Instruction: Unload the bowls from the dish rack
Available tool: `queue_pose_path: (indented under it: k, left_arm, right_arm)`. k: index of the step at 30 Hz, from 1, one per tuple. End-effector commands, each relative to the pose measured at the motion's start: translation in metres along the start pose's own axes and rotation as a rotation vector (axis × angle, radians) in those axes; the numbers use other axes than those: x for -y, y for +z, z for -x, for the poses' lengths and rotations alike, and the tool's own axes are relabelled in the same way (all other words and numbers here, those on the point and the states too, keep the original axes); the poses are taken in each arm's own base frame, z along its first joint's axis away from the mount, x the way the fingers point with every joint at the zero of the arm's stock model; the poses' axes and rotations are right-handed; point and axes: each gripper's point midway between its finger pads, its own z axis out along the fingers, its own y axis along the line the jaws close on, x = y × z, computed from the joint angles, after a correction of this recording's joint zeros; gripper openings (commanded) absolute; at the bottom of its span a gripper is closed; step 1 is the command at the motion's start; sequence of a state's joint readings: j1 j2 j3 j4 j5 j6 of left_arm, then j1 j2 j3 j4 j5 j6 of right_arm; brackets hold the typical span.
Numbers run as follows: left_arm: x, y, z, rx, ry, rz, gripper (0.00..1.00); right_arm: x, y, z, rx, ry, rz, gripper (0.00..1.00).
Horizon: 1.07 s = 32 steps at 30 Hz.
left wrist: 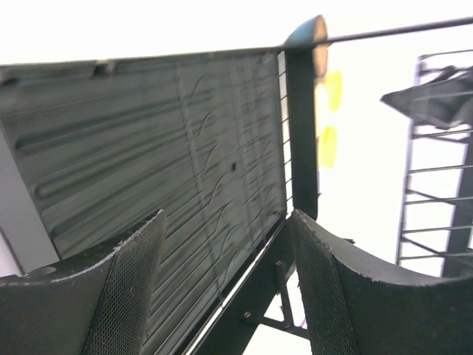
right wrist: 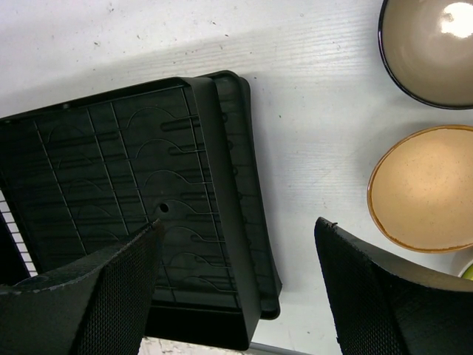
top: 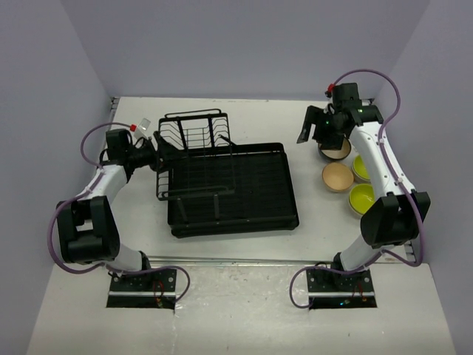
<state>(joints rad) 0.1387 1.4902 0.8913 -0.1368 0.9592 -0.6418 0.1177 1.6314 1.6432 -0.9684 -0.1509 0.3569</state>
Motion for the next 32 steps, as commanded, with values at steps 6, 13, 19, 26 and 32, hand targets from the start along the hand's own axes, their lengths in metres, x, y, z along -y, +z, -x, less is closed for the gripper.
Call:
queue_pose_path:
  k: [6, 13, 19, 26, 32]
  left_arm:
    - [0.028, -0.025, 0.045, 0.124, 0.045, -0.137, 0.69]
    - [-0.012, -0.06, 0.097, 0.283, -0.024, 0.074, 0.71]
    - [-0.048, -0.13, 0.162, 0.512, 0.03, 0.534, 0.82]
    - [-0.07, -0.167, 0.166, 0.572, 0.064, 0.787, 1.0]
    - [-0.079, -0.168, 0.146, 0.604, 0.028, 0.808, 1.0]
  right_arm:
    - [-0.014, 0.004, -0.001, -0.007, -0.03, 0.039, 0.83]
    - [-0.024, 0.001, -0.009, -0.015, -0.047, 0.066, 0.84]
    - [-0.04, -0.006, -0.027, -0.009, -0.101, 0.102, 0.88]
    - [-0.044, -0.019, -0.045, 0.014, -0.151, 0.101, 0.95]
    - [-0.052, -0.043, -0.052, 0.07, -0.189, 0.175, 0.99]
